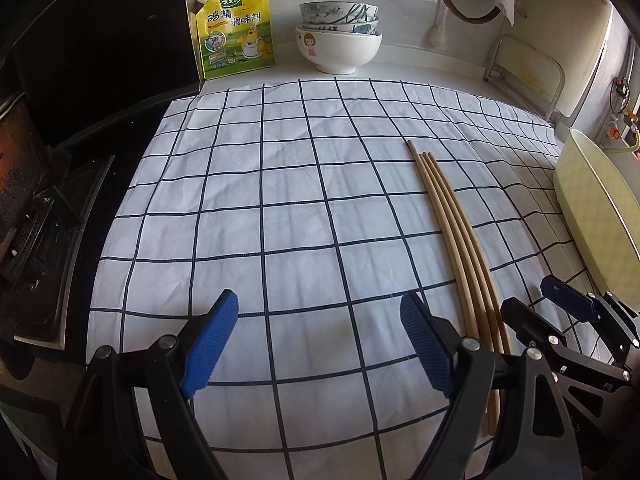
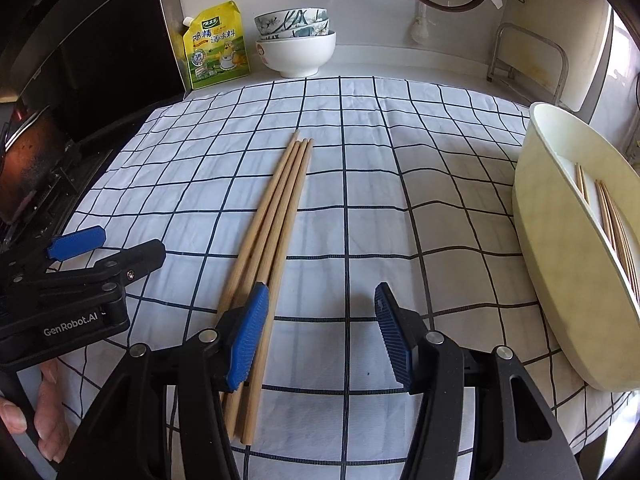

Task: Organize utensils
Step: 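Close the right gripper on one chopstick while the left gripper grasps another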

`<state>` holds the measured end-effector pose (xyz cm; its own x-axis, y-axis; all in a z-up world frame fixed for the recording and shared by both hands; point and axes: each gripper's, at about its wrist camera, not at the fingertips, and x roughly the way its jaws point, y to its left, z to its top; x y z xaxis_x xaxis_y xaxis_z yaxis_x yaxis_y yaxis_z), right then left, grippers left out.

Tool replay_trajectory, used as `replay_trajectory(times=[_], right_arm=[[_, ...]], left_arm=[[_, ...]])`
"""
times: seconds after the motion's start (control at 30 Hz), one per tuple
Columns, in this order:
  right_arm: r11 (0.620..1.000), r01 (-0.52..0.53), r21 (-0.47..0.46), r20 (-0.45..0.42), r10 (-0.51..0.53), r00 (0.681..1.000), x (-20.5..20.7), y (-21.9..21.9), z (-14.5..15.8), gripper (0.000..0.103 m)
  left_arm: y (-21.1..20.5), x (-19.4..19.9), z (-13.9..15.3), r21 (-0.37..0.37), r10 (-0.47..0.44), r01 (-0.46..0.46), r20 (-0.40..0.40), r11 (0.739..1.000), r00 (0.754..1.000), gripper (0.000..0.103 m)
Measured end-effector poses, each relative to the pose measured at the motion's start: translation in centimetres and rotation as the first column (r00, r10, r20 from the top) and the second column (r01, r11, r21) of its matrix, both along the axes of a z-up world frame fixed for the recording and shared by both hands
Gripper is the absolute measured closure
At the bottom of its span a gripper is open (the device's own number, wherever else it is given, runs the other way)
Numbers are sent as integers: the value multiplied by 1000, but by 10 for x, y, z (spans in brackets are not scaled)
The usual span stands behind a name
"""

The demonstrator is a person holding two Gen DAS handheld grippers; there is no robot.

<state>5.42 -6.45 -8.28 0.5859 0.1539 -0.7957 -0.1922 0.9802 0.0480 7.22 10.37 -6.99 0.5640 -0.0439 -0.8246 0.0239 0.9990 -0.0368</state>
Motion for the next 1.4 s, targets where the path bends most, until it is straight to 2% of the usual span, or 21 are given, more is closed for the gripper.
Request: replay_trajectory(times=[0.53, 0.57, 0.6, 0.7, 0.77, 1.33, 1.4], right_arm=[[999, -16, -38, 4, 17, 1000, 4, 7, -5, 52], [999, -14, -41, 7, 14, 1000, 3, 7, -5, 59], [999, -12, -44, 9, 13, 1000, 3, 6, -4, 71], [999, -12, -50, 12, 12, 1000, 3, 5, -4, 89], [999, -10, -50, 13, 10, 1000, 3, 3, -4, 96], [997, 80, -18, 9, -80, 997, -13, -37, -3, 96], [996, 83, -14, 4, -83, 997, -13, -39, -4, 96]], left_arm=[[0, 1, 0, 3, 5, -5, -1, 1000, 1000, 21], [-2, 1, 0, 3, 2, -2, -3, 1000, 1000, 21], [-3, 1, -1, 2, -2, 2, -4, 1000, 1000, 21], [-9, -1, -1, 2, -15, 15, -6, 1000, 1000, 21], [-12, -1, -2, 0, -22, 22, -9, 1000, 1000, 21], [-45, 5, -8, -2, -93, 93, -24, 996, 995, 21], [-48, 7, -8, 1, -97, 97, -23, 995, 995, 19]])
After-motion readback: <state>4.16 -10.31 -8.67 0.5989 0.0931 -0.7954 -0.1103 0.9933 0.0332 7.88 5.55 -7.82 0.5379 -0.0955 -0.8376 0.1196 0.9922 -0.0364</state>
